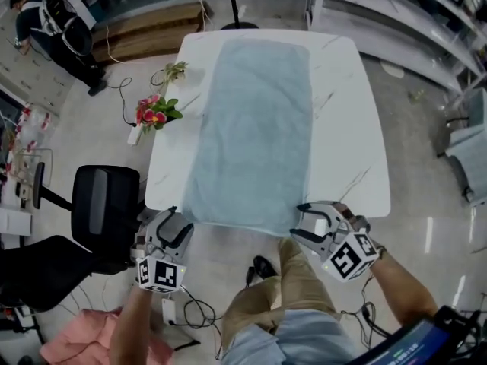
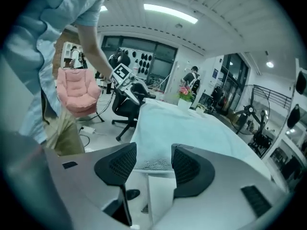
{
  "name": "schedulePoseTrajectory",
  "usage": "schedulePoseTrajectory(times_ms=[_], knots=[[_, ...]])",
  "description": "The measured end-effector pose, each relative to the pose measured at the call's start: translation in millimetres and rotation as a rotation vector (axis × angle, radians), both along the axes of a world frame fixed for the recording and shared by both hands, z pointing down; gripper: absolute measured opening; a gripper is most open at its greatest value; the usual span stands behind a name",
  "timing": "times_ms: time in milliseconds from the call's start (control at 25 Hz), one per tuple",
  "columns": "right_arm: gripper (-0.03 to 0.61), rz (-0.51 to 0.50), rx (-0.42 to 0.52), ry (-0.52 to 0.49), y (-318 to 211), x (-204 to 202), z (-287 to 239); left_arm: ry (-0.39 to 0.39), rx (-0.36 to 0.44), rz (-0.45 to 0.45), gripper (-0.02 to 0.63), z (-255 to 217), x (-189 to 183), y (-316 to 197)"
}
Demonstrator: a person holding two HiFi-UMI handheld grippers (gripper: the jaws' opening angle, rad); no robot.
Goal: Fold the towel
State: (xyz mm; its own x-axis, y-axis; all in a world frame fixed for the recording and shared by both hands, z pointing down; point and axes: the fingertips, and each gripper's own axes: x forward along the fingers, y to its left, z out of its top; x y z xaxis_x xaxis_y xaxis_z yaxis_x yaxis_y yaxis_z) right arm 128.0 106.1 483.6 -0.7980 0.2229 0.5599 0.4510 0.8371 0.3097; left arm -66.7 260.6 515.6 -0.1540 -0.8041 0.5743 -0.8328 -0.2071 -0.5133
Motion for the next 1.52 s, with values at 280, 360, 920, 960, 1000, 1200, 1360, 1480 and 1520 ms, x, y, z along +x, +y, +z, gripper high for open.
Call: schedulePoseTrajectory(times_ms=[280, 360, 920, 960, 1000, 1200, 1360, 1480, 1520], knots=[[0.272, -0.122, 0.259, -0.023, 2, 14, 22, -0.197, -0.028, 0.089, 0.245, 12, -14, 4], [0.276, -0.151, 0.329, -0.042, 4, 14, 27, -0.248, -0.039, 0.119, 0.245, 16, -16, 2], [0.305, -0.254, 0.643, -0.105, 16, 22, 66, -0.327, -0.055, 0.201, 0.204, 30, -11, -10], [0.305, -0.248, 0.667, -0.108, 13, 20, 68, -0.331, -0.057, 0.208, 0.202, 31, -11, -12], [0.305, -0.243, 0.690, -0.112, 11, 18, 70, -0.335, -0.057, 0.214, 0.198, 31, -11, -14], [0.231, -0.234, 0.665, -0.170, 19, 13, 59, -0.310, -0.062, 0.221, 0.142, 33, -10, -15], [0.069, -0.201, 0.577, -0.204, 23, 12, 31, -0.290, -0.086, 0.260, 0.126, 28, -3, -11], [0.031, -0.167, 0.498, -0.198, 22, 12, 16, -0.244, -0.085, 0.280, 0.084, 19, 2, -8], [0.031, -0.154, 0.476, -0.195, 20, 12, 12, -0.231, -0.077, 0.280, 0.074, 14, 2, -8]])
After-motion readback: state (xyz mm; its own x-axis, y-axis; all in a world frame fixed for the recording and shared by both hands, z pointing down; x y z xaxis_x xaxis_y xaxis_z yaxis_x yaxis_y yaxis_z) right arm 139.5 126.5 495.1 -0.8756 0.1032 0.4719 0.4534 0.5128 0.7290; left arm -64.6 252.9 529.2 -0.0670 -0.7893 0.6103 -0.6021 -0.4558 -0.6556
